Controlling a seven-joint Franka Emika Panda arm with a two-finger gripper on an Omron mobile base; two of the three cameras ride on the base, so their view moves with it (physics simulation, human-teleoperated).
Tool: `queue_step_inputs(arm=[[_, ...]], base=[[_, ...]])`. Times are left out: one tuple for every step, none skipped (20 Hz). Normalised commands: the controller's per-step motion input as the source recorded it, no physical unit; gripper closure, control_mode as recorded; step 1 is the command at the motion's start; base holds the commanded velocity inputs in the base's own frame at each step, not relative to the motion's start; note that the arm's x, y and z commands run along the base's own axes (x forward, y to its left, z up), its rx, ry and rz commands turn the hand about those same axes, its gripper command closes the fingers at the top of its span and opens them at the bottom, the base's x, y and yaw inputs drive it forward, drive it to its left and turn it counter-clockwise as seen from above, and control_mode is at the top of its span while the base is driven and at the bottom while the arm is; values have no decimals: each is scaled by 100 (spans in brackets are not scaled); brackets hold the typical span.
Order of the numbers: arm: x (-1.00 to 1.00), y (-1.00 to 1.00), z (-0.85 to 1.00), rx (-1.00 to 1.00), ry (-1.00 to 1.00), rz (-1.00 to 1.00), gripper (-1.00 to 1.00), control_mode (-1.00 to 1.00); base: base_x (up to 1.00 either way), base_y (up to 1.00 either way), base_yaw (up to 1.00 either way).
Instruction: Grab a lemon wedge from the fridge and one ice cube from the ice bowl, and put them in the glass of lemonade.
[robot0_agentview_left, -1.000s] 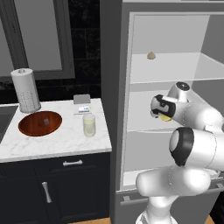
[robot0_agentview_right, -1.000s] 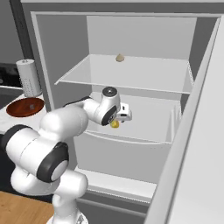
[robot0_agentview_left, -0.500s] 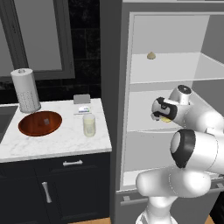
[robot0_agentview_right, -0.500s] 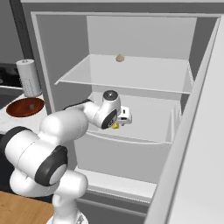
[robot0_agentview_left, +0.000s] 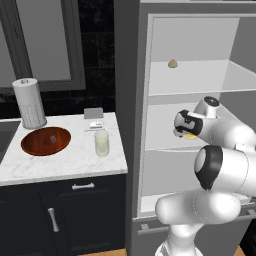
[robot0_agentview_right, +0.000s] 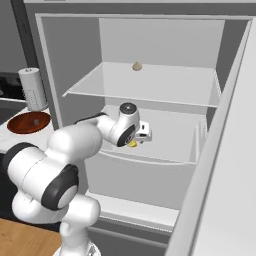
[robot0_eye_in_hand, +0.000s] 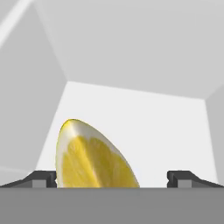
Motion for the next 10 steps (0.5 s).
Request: queue_step_inputs(arm=[[0,0,-16,1,0,0,-100,-100],[0,0,-16,1,0,0,-100,-100],[0,0,-16,0,0,0,100,-100],[0,0,-15,0,1,0,100,-100],[0,0,-14,1,1,0,100,-100],[0,0,-13,1,1,0,100,-100],[0,0,-12,0,1,0,100,-100],[0,0,-12,0,1,0,100,-100],[0,0,-13,0,1,0,100,-100],[0,0,-15,0,0,0,100,-100]], base=[[0,0,0],[0,0,0],[0,0,0],[0,0,0],[0,0,0],[0,0,0],[0,0,0],[0,0,0],[0,0,0],[0,0,0]])
